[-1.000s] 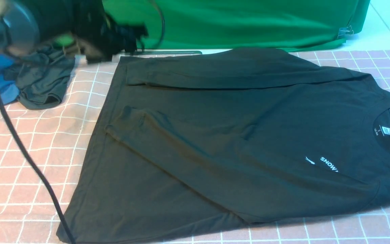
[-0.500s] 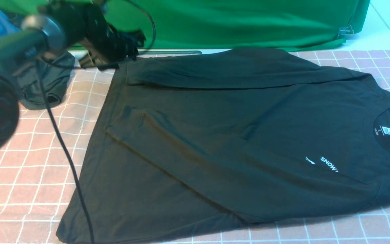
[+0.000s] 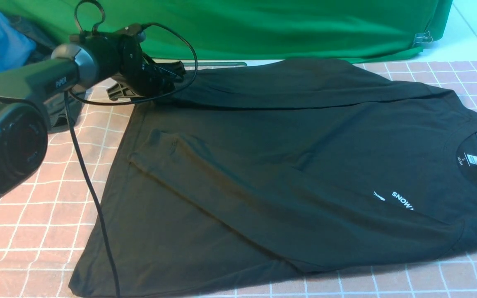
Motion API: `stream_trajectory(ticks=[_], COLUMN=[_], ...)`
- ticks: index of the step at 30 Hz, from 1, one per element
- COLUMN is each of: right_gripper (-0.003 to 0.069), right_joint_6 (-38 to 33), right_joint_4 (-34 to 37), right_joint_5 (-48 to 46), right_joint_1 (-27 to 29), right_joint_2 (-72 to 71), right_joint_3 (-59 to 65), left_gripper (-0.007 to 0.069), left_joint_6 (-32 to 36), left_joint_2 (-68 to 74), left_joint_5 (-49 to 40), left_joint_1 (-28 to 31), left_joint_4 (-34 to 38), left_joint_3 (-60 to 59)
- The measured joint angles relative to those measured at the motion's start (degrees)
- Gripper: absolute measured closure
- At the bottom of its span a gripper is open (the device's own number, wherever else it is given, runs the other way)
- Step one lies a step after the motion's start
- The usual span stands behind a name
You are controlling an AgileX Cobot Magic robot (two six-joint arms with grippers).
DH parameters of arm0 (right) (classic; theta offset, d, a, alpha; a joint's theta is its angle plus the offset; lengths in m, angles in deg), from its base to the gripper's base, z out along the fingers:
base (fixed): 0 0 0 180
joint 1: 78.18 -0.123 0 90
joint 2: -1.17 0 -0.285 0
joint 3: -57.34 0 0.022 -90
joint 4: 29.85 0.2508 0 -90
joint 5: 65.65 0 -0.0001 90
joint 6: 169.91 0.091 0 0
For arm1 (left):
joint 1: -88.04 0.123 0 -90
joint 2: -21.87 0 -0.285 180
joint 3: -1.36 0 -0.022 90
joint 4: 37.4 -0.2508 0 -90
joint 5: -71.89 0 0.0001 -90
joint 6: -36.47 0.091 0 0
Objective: Fold a long-sleeved shirt over a pink coffee tablecloth.
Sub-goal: 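Grab the top left corner of the dark shirt with the left gripper, then fold the left side of the dark shirt inward over its body with the left gripper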
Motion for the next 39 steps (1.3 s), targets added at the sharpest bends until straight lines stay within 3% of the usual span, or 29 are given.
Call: stream_trajectory(ticks=[1, 3, 6, 15, 33, 39], right_gripper=[0.0528, 0.0526, 0.0526, 0.0516, 0.0515, 0.0515], right_joint_6=[0.0, 0.0, 0.0, 0.0, 0.0, 0.0], right_joint_4=[0.0, 0.0, 0.0, 0.0, 0.0, 0.0], right_joint_5=[0.0, -0.1, -0.2, -0.4, -0.4, -0.4], right_joint_1=[0.0, 0.0, 0.0, 0.0, 0.0, 0.0], right_joint_2=[0.0, 0.0, 0.0, 0.0, 0.0, 0.0], right_joint_3=[0.0, 0.0, 0.0, 0.0, 0.0, 0.0], left_gripper=[0.0392, 0.0525, 0.0598, 0.0598, 0.0597, 0.0597], left_joint_6=[0.4, 2.3, 3.5, 4.7, 9.1, 8.2], left_joint_2=[0.0, 0.1, -0.7, -8.3, -18.0, -19.4], left_joint_5=[-0.1, -1.0, -3.2, -12.3, -39.9, -42.0], left_joint_1=[0.0, 0.0, 0.0, 0.0, -1.1, -4.7], left_joint_4=[0.2, 0.9, 1.7, 2.3, 2.3, -0.8], left_joint_3=[0.0, 0.0, 0.0, 0.0, 0.0, -2.9])
